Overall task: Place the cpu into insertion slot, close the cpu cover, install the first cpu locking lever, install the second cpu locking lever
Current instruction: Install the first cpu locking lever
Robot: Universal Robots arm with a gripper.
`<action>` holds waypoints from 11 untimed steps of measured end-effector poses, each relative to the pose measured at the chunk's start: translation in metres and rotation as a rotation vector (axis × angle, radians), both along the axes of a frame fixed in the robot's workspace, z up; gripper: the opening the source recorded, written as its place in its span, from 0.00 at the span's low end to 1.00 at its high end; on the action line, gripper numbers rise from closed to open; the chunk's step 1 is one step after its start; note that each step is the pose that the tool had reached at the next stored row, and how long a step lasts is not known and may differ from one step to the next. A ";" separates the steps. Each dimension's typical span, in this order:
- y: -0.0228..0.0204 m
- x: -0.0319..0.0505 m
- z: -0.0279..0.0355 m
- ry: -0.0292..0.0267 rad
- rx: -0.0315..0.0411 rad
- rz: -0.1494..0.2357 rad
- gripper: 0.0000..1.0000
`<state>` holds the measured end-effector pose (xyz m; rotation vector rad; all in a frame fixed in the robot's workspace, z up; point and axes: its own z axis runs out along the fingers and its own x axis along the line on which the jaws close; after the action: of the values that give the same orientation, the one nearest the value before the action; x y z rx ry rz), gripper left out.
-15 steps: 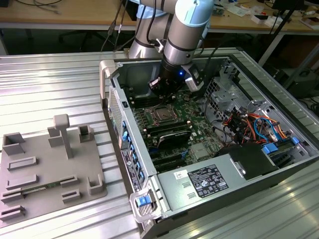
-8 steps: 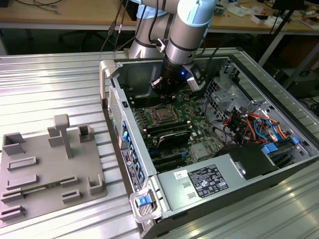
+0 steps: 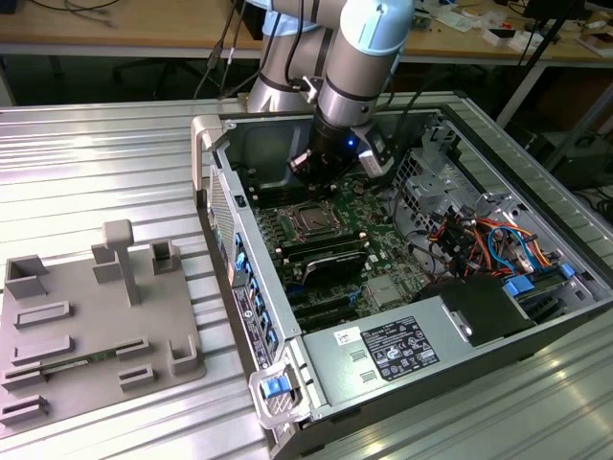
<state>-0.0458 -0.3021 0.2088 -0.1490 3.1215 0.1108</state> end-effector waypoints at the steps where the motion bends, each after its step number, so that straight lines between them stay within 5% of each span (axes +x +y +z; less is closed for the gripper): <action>1: 0.0000 0.0000 -0.0009 -0.0001 0.0002 0.000 0.11; 11: -0.0007 0.0008 -0.0040 -0.0002 0.0012 0.000 0.11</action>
<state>-0.0449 -0.3028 0.2048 -0.1490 3.1211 0.1127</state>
